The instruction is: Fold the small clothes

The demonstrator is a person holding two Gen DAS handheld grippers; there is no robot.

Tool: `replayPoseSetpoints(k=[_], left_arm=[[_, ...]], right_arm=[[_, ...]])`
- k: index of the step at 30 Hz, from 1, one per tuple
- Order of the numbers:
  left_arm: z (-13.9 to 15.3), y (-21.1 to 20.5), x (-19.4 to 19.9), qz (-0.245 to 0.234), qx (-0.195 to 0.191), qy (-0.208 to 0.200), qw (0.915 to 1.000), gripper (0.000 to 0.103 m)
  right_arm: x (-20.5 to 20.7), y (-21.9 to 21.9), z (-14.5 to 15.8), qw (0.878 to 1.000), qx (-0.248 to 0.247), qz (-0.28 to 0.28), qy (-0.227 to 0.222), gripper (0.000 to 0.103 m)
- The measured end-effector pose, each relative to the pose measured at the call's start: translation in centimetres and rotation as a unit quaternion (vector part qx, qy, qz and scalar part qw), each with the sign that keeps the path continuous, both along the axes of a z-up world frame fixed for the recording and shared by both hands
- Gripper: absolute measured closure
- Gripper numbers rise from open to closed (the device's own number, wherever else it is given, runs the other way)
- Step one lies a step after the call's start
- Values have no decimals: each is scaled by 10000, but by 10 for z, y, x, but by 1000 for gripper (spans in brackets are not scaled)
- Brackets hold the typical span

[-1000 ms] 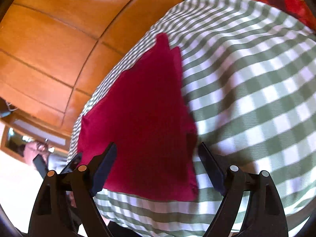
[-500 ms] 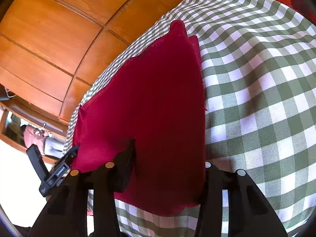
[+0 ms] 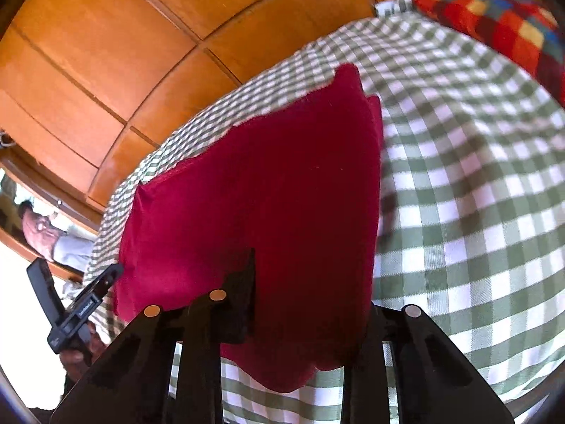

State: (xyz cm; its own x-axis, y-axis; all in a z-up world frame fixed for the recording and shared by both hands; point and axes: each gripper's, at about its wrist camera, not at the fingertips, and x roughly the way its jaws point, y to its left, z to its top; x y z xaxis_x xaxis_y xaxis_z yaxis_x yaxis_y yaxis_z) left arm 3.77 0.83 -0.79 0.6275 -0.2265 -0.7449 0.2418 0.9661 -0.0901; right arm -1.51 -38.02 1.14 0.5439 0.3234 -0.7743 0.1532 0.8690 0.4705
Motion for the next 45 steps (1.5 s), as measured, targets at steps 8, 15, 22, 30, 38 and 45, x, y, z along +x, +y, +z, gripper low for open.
replayPoseSetpoints(k=[8, 15, 22, 30, 38, 45], left_arm=[[-3, 16, 3, 223, 125, 75, 9996, 62], [7, 22, -1, 240, -1, -86, 9997, 62], [8, 27, 0, 265, -93, -97, 9996, 62], [4, 46, 1, 397, -293, 20, 9988, 62], [-6, 102, 7, 643, -1345, 511, 9875, 56], [-1, 132, 14, 553, -2708, 753, 9581, 37]], right_arm=[[10, 30, 39, 9970, -585, 358, -346, 81], [30, 91, 77, 9853, -1017, 1134, -779, 81], [47, 146, 89, 9747, -1149, 1719, -850, 81], [65, 230, 76, 9528, -1337, 2649, -641, 81], [63, 284, 38, 9314, -1695, 3212, -242, 72], [28, 248, 76, 9393, -506, 3277, -876, 46]])
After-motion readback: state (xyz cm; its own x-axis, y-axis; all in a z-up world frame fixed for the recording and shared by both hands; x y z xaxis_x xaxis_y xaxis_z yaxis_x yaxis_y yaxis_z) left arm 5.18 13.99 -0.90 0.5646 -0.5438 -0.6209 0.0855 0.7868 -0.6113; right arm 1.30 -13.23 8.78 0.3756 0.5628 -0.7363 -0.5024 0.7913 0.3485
